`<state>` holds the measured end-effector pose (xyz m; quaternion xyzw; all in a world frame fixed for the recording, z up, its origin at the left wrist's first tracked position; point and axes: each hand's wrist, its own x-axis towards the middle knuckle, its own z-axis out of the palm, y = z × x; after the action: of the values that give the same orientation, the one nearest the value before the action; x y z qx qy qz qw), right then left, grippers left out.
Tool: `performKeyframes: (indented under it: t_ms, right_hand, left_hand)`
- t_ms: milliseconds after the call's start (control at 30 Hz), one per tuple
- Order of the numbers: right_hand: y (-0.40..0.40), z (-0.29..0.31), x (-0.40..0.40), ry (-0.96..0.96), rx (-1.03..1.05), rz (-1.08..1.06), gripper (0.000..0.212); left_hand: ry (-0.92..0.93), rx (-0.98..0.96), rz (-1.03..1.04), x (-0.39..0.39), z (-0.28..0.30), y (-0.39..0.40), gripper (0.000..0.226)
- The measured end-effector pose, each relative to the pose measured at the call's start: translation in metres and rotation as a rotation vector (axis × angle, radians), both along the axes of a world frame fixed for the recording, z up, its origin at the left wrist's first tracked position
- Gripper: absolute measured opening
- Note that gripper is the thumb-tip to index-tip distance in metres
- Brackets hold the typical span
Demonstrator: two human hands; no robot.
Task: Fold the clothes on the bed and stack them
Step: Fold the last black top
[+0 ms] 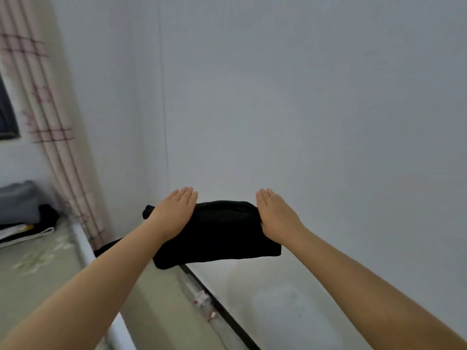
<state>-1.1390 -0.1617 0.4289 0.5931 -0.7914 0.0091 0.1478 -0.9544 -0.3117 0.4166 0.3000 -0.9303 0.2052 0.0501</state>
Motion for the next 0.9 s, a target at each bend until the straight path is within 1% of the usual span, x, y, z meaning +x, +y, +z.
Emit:
performKeyframes:
  t_ms: [67,167,367,467,633,767,900]
  right_hand:
    - [-0.051,-0.013,-0.025,-0.023,0.016,0.07,0.061]
    - [-0.123,-0.033,-0.041,-0.044,0.032,0.182,0.062]
    - [-0.249,-0.077,-0.01,-0.135,0.096,0.457,0.06]
    - [-0.314,-0.089,0.005,-0.151,0.119,0.574,0.058]
    - [-0.437,-0.073,0.035,-0.152,0.116,0.726,0.059]
    - [-0.535,-0.051,0.067,-0.115,0.103,0.849,0.06]
    - [-0.619,-0.041,0.101,-0.155,0.104,0.923,0.061]
  left_hand:
    - [-0.026,0.014,0.076,-0.015,-0.01,-0.037,0.056]
    - [-0.069,0.03,0.19,-0.017,-0.026,-0.089,0.055]
    - [-0.127,0.095,0.429,0.037,-0.057,-0.163,0.054]
    - [-0.147,0.131,0.505,0.06,-0.064,-0.202,0.055]
    - [-0.14,0.139,0.581,0.098,-0.05,-0.297,0.055]
    - [-0.09,0.136,0.702,0.134,-0.036,-0.37,0.056]
    - [-0.092,0.137,0.799,0.165,-0.029,-0.432,0.056]
